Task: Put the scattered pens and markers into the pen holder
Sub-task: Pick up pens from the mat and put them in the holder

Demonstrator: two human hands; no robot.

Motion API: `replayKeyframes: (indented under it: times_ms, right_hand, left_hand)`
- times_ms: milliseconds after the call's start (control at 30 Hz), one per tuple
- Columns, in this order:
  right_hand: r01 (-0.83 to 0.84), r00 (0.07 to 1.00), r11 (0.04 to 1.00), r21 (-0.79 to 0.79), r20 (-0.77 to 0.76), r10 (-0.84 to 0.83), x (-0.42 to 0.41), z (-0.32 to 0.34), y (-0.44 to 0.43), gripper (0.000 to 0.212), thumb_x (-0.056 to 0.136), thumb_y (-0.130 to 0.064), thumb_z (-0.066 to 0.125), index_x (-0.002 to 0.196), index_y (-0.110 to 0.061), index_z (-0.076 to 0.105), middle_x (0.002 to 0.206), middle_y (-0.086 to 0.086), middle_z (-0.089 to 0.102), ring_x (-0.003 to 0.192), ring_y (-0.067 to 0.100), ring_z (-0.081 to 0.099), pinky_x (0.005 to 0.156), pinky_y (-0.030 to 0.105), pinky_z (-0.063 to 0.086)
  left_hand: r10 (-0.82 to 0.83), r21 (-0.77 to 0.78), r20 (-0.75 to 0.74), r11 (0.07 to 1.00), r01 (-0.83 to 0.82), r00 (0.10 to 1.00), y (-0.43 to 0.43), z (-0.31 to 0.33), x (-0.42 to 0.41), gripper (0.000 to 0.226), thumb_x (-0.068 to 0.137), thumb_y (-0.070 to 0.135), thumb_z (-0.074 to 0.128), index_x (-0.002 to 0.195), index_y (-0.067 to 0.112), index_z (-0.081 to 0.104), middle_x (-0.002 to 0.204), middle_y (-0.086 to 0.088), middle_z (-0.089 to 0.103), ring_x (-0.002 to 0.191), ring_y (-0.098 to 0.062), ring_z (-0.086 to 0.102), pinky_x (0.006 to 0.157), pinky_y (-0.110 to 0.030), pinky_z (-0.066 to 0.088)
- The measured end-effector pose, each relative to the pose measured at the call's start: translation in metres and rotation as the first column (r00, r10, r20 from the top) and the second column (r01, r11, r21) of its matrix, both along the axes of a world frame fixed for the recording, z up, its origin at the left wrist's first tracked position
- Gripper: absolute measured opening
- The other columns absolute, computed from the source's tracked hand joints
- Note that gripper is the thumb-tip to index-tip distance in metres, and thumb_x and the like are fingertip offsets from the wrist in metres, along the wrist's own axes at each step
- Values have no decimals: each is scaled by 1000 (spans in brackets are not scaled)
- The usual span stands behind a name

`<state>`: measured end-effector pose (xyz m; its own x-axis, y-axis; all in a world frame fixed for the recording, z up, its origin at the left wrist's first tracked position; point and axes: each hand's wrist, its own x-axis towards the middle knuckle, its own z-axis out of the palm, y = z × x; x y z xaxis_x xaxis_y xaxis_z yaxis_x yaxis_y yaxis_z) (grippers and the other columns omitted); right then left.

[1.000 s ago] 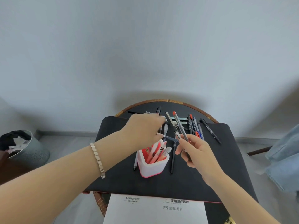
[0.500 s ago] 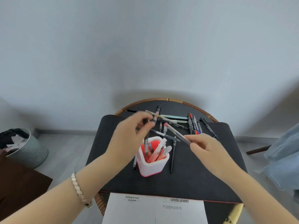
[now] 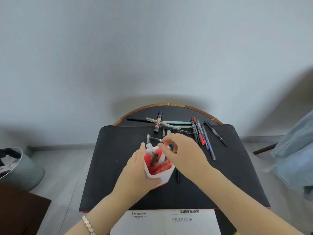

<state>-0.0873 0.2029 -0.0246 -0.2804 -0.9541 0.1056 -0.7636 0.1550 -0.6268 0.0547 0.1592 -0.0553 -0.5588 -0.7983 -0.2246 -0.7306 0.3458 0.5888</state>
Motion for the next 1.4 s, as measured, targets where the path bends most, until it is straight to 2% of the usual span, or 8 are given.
replayKeyframes:
  times_ms: [133, 400, 533, 700, 867, 1033, 1233, 1400]
  right_hand:
    - [247, 969, 968, -42, 32, -246, -31, -29, -28, 19, 91, -16, 50, 103, -12, 64, 97, 3, 67, 82, 10, 57, 80, 25, 47]
    - [110, 953, 920, 376, -302, 9, -39, -94, -62, 30, 88, -6, 48, 117, -9, 49, 119, 13, 55, 112, 31, 49, 91, 39, 40]
    - [99, 971, 923, 371, -239, -8, -48, -102, -56, 28, 90, -3, 42, 117, -7, 48, 114, 14, 53, 91, 29, 55, 76, 37, 43]
    - [383, 893, 856, 348, 97, -440, -71, -102, -22, 13, 92, -22, 40, 90, -10, 45, 83, 9, 54, 64, 22, 49, 56, 30, 37]
    - [353, 896, 772, 528, 46, -441, -54, -112, -9, 37, 79, -50, 57, 82, -13, 52, 66, -1, 52, 54, 15, 48, 46, 25, 35]
    - [338, 897, 744, 576, 41, -439, -43, -115, -21, 25, 82, -32, 55, 69, -13, 45, 62, 0, 47, 55, 17, 46, 47, 25, 33]
    - [434, 769, 878, 200, 425, -477, -70, -57, 6, 26, 83, -20, 54, 60, -11, 45, 55, 1, 40, 48, 13, 34, 48, 25, 28]
    - [492, 803, 809, -321, 526, -280, -74, 31, 44, 9, 85, -9, 56, 76, -9, 57, 56, 7, 59, 42, 12, 39, 41, 7, 33]
  left_hand:
    - [38, 49, -42, 998, -36, 998, -5, -6, 0, 105, 67, 39, 77, 143, 26, 5, 146, 7, 26, 131, -12, 37, 104, -28, 39]
    - [15, 21, -16, 1000, -14, 1000, -8, -10, -6, 107, 67, 46, 74, 142, 28, -1, 148, 7, 18, 133, -13, 31, 107, -29, 36]
    - [58, 55, -111, 997, -53, 992, -7, -16, -8, 111, 62, 48, 77, 143, 28, 4, 149, 7, 21, 135, -15, 30, 110, -36, 32]
    - [94, 89, -182, 993, -79, 979, -7, -22, -5, 109, 59, 47, 79, 142, 27, 11, 146, 8, 27, 132, -14, 34, 109, -35, 34]
    - [93, 96, -163, 992, -78, 982, -6, -25, -4, 109, 59, 46, 79, 142, 26, 12, 148, 5, 27, 133, -15, 34, 111, -34, 32]
    - [122, 156, -201, 984, -91, 972, -4, -25, -3, 108, 56, 43, 82, 140, 25, 16, 146, 4, 29, 133, -17, 35, 112, -38, 33]
    - [171, 78, -267, 985, -156, 948, 2, -10, -6, 94, 59, 38, 83, 134, 32, 26, 133, 11, 42, 119, -11, 46, 104, -35, 43]
    - [60, 61, -347, 997, -41, 936, 7, 6, -37, 85, 62, 35, 82, 124, 40, 25, 100, 38, 32, 102, 1, 43, 100, -24, 39]
